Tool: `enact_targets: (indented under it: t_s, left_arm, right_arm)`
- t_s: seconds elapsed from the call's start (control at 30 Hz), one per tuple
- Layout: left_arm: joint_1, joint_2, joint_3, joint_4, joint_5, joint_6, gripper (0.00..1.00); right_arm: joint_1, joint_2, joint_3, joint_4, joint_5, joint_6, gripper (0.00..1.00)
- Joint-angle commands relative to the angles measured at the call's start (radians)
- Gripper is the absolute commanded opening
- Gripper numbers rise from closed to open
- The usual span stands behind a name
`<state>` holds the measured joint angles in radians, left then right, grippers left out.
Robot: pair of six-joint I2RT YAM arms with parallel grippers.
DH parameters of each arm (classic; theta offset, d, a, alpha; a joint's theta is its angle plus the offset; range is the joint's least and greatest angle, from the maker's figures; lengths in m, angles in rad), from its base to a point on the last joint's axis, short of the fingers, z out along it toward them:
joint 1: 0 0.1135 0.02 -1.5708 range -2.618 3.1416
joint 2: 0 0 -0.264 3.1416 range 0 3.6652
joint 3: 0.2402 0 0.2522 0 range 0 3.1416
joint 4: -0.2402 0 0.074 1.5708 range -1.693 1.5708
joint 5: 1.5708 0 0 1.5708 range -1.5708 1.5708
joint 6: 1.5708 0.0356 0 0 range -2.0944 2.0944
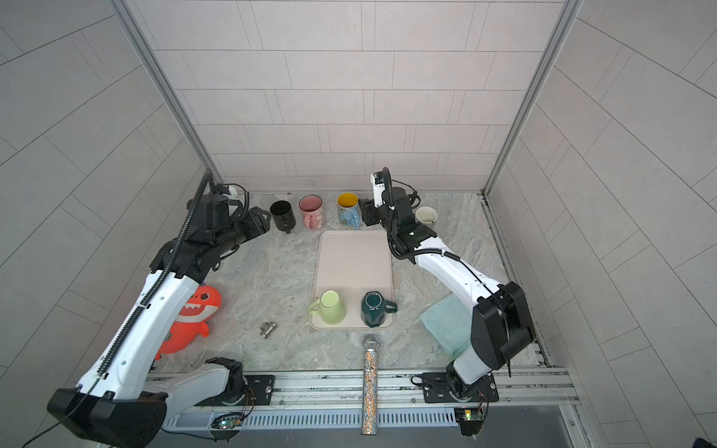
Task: Turn the mug right side up
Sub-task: 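Move the left gripper down to the light green mug on the tray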
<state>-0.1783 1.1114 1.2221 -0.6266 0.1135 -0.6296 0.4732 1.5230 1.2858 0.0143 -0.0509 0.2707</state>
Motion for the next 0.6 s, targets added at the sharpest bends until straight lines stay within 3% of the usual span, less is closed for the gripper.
enact_targets:
  t_s: [0.0,0.17,0.37,0.57]
  left_arm:
    - [0.014,-0.047,-0.090,-0.122,0.091,-0.240,0.65]
    - [0.016,-0.079,-0.187,-0.119,0.158,-0.476,0.65]
    - [0.017,-0.064,-0.259,-0.051,0.321,-0.723,0.65]
    - [0.017,-0.106,-0.348,-0.091,0.320,-0.986,0.65]
  right_arm:
    - [0.006,-0.064,-0.023,-0.187,-0.007,0.041,0.59]
    - [0.006,-0.121,-0.051,-0.236,-0.004,0.048,0.61]
    - [0.005,-0.130,-0.069,-0.244,-0.025,0.057,0.62]
    - [-0.003,-0.100,-0.055,-0.251,-0.074,0.074,0.62]
